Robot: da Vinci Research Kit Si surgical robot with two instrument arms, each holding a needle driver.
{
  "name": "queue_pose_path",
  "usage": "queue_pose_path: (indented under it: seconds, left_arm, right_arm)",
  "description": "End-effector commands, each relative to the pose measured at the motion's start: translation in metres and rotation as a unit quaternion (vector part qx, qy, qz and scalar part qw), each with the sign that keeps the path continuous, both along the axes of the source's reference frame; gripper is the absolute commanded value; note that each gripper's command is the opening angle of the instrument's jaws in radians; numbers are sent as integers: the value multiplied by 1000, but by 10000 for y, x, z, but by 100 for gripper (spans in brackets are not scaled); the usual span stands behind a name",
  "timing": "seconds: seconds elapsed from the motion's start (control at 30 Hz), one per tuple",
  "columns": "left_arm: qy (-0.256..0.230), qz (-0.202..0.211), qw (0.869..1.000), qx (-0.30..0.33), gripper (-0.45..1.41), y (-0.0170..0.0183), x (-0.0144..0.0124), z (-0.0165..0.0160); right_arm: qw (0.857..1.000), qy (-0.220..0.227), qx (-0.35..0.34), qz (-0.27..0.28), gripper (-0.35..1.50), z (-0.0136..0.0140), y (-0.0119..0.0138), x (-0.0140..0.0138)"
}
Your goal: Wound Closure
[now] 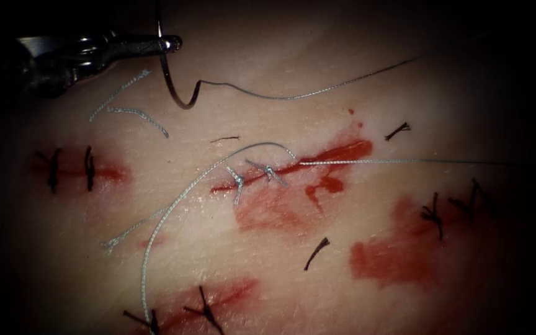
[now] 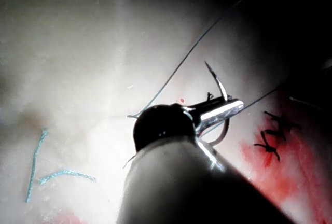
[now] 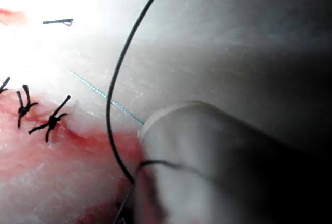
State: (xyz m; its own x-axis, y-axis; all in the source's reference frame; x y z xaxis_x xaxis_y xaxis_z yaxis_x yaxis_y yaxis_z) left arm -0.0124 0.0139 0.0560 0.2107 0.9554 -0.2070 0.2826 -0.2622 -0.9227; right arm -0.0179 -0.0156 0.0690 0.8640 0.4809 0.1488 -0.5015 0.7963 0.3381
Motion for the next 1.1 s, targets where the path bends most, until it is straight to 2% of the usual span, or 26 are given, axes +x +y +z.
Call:
queue_pose_path:
  seconds: [0.03, 0.07, 0.13, 0.17, 0.23, 0.27, 0.3, 0.37, 0.4, 0.43, 0.5, 0.53, 0.57, 0.63, 0.7, 0.77, 0.8, 0.83, 0.9, 0.93, 1.03, 1.07, 1.1]
  left_arm:
    - [0, 1, 1000, 0, -45, 0, -5, 5]
    - [0, 1, 1000, 0, -45, 0, -5, 5]
    - [3, 3, 1000, 0, -45, 0, -5, 6]
    - [3, 2, 1000, 0, -45, -1, -5, 6]
    - [3, 1, 1000, -3, -45, 0, -5, 6]
    - [3, 1, 1000, -3, -45, 0, -6, 6]
    - [3, 1, 1000, -3, -45, 0, -6, 6]
    - [5, -1, 1000, -9, -45, 0, -7, 6]
    - [7, 0, 1000, -9, -45, -1, -8, 6]
    - [7, 0, 1000, -9, -45, -1, -8, 6]
    - [8, -1, 1000, -12, -45, -2, -8, 5]
    - [8, -1, 1000, -12, -45, -2, -8, 5]
    - [8, -2, 1000, -12, -45, -2, -9, 4]
    - [8, -2, 1000, -11, -45, -2, -9, 3]
    - [8, -2, 1000, -12, -45, -2, -10, 3]
    - [9, -2, 1000, -12, -45, -3, -10, 4]
    - [10, -2, 1000, -12, -45, -3, -10, 4]
    - [11, -1, 1000, -12, -45, -3, -10, 5]
    - [11, -1, 1000, -13, -45, -3, -11, 5]
    - [12, -1, 1000, -13, -45, -4, -11, 5]
    - [12, -2, 1000, -13, -45, -4, -12, 6]
    - [12, -2, 1000, -13, -45, -4, -12, 6]
    - [12, -2, 1000, -13, -45, -4, -12, 5]
  right_arm:
    - [1000, -11, 6, -3, -35, 7, -4, -8]
    - [1000, -18, 4, -11, -35, 7, -4, -19]
    - [1000, -19, -2, -9, -35, 6, -1, -18]
    - [1000, -17, -13, -2, -13, 4, 3, -14]
    - [999, -1, -34, 2, 86, 0, 12, -1]
    - [999, 10, -51, 1, 106, -5, 18, 10]
    - [997, 29, -67, -16, 110, -13, 26, 35]
    - [996, 50, -64, -37, 111, -18, 32, 60]
    - [995, 66, -61, -51, 121, -20, 35, 74]
    - [992, 89, -58, -66, 123, -22, 38, 92]
    - [988, 125, -55, -69, 126, -27, 43, 120]
    - [986, 148, -53, -54, 123, -31, 45, 137]
    - [982, 170, -53, -59, 110, -36, 46, 151]
    - [972, 214, -60, -75, 108, -44, 50, 179]
    - [965, 251, -61, -38, 108, -55, 54, 213]
    - [954, 292, -64, 2, 86, -66, 54, 245]
    - [949, 308, -69, 11, 83, -70, 52, 258]
    - [943, 325, -76, 14, 88, -73, 50, 272]
    - [928, 359, -94, 29, 120, -81, 42, 301]
    - [921, 374, -101, 35, 128, -84, 38, 311]
    - [912, 398, -96, 40, 126, -95, 23, 338]
    - [910, 405, -79, 32, 120, -98, 17, 346]
    - [909, 412, -64, 23, 105, -101, 13, 352]
